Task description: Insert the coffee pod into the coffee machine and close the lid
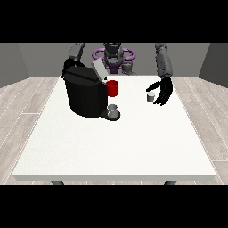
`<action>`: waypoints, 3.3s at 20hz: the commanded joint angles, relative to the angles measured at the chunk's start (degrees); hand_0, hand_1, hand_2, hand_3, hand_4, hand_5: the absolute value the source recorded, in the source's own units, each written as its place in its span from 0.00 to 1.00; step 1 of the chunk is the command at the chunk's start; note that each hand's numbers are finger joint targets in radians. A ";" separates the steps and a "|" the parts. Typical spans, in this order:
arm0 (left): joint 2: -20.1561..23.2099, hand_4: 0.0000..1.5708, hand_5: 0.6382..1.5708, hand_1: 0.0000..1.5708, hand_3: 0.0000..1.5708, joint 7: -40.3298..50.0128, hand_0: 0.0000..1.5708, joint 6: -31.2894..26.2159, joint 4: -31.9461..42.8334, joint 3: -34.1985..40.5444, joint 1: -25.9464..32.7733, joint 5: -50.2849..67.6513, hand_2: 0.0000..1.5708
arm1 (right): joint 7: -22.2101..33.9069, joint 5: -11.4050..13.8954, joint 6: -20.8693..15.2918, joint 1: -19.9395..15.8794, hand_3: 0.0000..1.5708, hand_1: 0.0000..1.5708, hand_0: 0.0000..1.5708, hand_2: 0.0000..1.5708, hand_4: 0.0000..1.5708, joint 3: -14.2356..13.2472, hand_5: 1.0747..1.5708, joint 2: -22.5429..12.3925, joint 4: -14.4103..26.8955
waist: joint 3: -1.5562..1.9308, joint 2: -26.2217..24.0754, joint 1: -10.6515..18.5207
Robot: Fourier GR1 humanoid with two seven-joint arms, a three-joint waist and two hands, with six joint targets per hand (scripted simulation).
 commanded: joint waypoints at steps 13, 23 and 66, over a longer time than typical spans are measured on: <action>-0.39 0.18 1.00 0.59 0.52 -5.62 0.59 11.53 7.00 -0.83 -2.54 -8.22 0.66 | -4.33 -1.76 0.90 1.77 0.00 0.00 0.00 0.00 0.32 -0.02 1.00 -0.37 0.98 | 0.01 1.17 -0.54; -2.37 0.39 1.00 0.93 0.90 -8.33 0.93 8.61 6.13 -2.37 -5.25 -10.05 0.93 | 1.07 -2.64 0.02 0.60 0.00 0.00 0.00 0.00 0.27 -1.86 1.00 -0.95 1.97 | 0.00 -3.46 0.27; 1.30 0.31 1.00 0.83 0.79 7.90 0.83 -8.26 0.69 2.59 -36.28 -10.25 0.85 | -0.40 -1.45 -1.35 -7.73 0.00 0.00 0.00 0.00 0.29 -1.93 1.00 0.11 5.71 | 0.04 0.38 -6.56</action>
